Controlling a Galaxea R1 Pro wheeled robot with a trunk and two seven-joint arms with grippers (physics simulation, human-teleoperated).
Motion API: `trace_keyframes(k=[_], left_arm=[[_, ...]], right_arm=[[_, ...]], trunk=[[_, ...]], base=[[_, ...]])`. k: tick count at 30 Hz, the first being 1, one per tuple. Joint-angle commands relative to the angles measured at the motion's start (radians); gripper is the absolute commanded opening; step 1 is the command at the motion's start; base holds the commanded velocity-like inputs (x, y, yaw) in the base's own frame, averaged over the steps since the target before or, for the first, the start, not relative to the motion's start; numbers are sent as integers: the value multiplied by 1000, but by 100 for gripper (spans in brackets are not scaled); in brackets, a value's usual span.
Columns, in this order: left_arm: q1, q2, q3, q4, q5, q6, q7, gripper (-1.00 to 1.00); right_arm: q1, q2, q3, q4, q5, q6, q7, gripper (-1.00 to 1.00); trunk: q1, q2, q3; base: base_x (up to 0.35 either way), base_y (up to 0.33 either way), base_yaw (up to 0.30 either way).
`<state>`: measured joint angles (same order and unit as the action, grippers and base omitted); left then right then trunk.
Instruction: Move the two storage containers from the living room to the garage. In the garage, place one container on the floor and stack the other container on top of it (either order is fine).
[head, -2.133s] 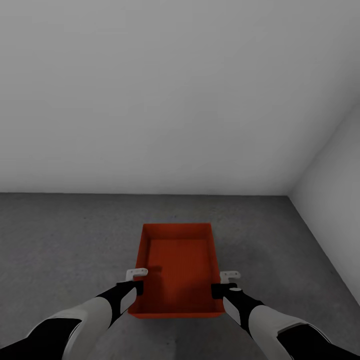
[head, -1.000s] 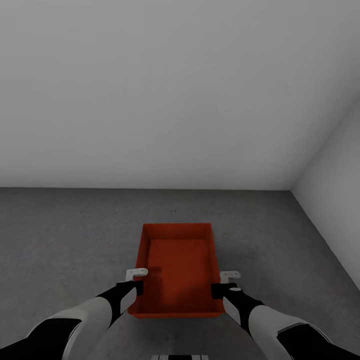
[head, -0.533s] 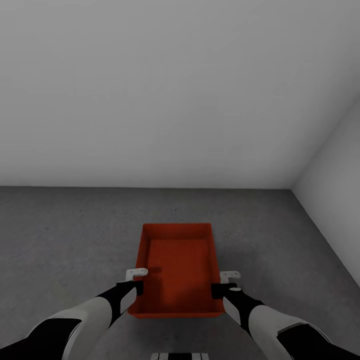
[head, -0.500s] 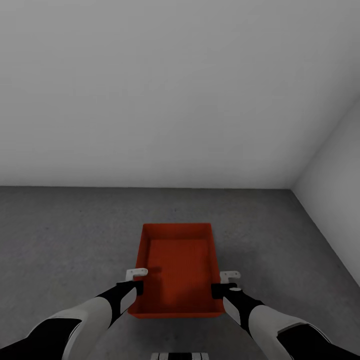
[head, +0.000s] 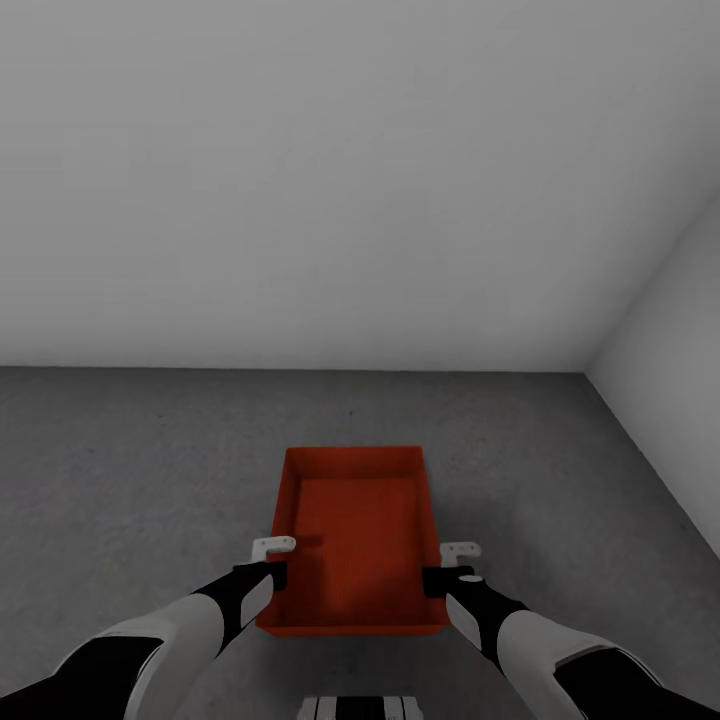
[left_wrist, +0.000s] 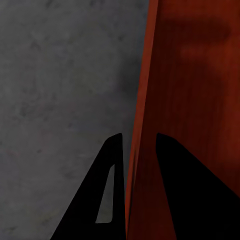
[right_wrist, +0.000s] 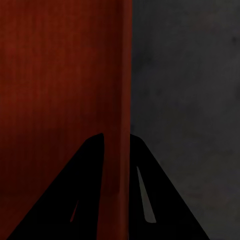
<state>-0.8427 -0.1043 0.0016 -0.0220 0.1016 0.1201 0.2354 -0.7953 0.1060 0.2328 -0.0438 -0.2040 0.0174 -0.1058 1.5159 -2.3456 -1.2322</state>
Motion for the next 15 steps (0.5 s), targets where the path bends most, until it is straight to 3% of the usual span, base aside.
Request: trace_keyframes(k=[1,8,15], left_arm=[[0,6,24,-6,-7,-8,15,-100],[0,6,24,-6,-7,-8,15,-100],[0,6,24,-6,-7,-8,15,-100]], right_arm=[[0,-1,-3,2,-15,1,-5,-100],[1,0,-3,2,-15,1,-5,-100],[0,0,-3,2,-15,1,-5,-100]], trunk=[[4,-8,-4],[31,-57,-26],[31,-57,-26]], base=[[0,0,0],[0,0,0],[0,0,0]])
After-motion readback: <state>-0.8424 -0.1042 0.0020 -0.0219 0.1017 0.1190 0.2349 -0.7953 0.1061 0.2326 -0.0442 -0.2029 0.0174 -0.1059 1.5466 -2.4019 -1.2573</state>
